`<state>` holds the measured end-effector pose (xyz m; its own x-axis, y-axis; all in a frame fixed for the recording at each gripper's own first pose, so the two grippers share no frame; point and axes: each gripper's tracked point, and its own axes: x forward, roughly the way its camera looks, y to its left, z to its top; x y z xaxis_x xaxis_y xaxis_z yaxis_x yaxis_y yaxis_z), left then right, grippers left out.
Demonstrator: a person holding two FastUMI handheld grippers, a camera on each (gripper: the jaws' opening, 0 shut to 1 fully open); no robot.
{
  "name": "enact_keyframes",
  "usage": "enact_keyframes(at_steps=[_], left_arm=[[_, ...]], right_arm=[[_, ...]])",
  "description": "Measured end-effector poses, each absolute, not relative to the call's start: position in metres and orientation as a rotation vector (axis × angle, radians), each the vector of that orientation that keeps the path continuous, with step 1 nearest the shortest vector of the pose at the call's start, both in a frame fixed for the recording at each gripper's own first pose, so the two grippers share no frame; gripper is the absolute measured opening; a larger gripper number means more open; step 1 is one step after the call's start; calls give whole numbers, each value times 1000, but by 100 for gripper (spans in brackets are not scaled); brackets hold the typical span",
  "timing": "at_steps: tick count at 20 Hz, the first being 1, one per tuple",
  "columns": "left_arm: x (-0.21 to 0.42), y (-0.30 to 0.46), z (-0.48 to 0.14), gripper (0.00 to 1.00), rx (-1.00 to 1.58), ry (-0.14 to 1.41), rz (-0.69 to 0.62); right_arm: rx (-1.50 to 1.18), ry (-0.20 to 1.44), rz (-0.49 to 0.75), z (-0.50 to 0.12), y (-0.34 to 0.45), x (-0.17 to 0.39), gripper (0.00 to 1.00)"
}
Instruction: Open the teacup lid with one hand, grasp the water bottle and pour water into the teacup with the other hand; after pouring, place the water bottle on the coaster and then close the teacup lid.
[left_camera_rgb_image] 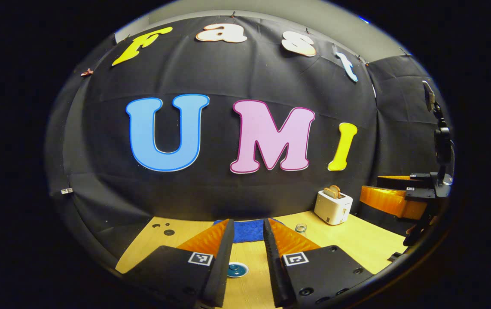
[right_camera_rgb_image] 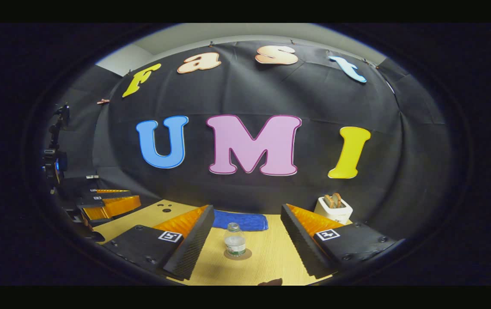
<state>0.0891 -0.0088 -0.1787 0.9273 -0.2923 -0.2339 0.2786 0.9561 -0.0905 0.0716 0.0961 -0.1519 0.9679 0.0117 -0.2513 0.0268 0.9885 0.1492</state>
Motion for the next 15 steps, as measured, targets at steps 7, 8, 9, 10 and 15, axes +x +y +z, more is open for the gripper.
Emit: enact_keyframes(at_steps=[7,8,9,10,15], left_arm=[[78,-3,-153,45,-24,188,-273],[77,-3,-152,45,-25,185,-271],[75,-3,-152,41,-27,186,-269],[73,-3,-152,45,-30,187,-269],[74,-3,-146,45,-23,170,-274]], right_arm=[[123,244,9,-139,91,49,95],[122,241,5,-137,89,48,95],[123,239,2,-136,88,48,95],[126,238,-1,-136,88,48,95],[125,235,-4,-134,89,51,95]])
